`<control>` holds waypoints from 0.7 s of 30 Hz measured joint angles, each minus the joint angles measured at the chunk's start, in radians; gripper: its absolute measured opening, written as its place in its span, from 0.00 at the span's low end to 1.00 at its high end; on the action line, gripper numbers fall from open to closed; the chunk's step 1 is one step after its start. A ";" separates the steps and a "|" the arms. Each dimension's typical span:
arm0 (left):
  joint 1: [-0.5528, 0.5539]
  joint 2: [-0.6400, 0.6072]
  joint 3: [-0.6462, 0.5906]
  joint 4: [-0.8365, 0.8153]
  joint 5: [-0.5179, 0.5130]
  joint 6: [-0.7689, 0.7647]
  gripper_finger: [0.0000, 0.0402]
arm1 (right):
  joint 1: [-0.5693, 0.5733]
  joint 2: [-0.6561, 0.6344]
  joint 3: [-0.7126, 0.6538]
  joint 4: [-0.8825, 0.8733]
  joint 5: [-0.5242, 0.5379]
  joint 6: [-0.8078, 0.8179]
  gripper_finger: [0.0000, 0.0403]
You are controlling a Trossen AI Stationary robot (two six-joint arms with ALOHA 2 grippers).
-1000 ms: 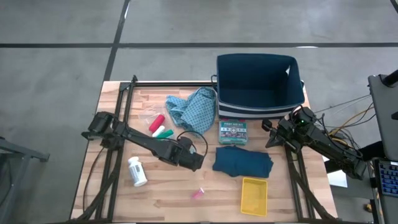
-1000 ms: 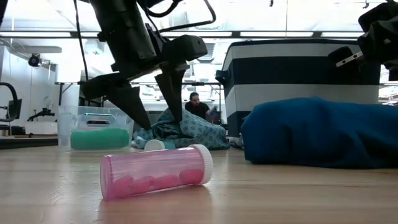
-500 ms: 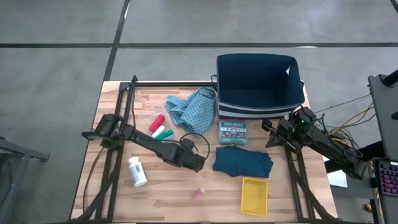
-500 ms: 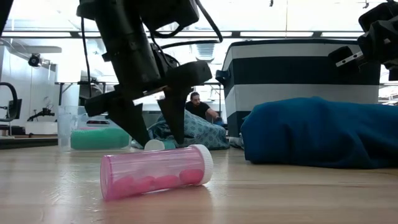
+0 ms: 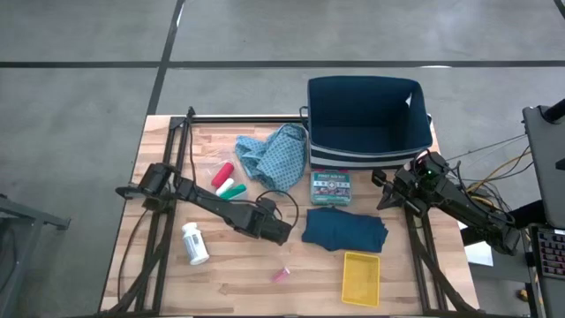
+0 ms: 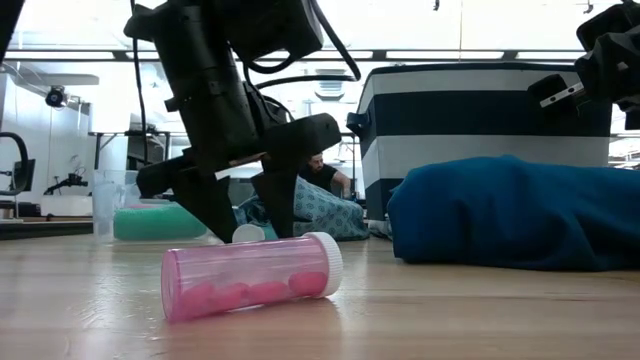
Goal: Pick & place medical supplies in basket/bin
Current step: Put the blue pill bottle into the yellow bin
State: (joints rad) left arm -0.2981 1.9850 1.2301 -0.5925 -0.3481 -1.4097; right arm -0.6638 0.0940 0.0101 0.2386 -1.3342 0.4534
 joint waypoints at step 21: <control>0.000 0.000 0.000 0.045 0.010 0.007 0.34 | 0.000 0.000 0.000 0.000 0.000 0.000 0.02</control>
State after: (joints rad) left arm -0.2985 1.9850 1.2301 -0.5477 -0.3382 -1.4031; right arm -0.6636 0.0940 0.0101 0.2382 -1.3342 0.4534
